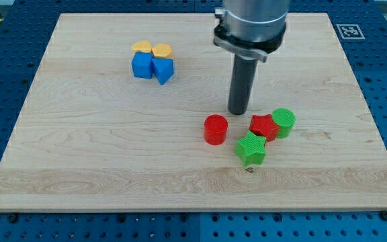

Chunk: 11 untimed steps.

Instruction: Place the green circle parallel to the right of the green star

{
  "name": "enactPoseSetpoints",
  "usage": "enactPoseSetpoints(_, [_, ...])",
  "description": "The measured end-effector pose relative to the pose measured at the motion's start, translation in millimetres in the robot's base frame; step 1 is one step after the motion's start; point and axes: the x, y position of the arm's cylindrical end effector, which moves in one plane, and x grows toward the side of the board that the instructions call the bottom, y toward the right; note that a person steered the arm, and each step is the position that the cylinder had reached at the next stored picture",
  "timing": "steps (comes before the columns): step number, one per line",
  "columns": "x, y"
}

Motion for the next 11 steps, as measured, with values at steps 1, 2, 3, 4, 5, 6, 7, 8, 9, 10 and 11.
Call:
enactPoseSetpoints(1, [-0.5,21.7])
enactPoseSetpoints(2, [5.9,44.1])
enactPoseSetpoints(3, [26.2,51.0])
enactPoseSetpoints(4, [33.4,53.9])
enactPoseSetpoints(5, [49.9,57.3])
enactPoseSetpoints(6, [70.6,59.1])
enactPoseSetpoints(7, [90.5,59.1])
enactPoseSetpoints(8, [117.0,59.1])
enactPoseSetpoints(9, [143.3,59.4])
enactPoseSetpoints(10, [148.8,67.9])
enactPoseSetpoints(11, [134.7,86.7])
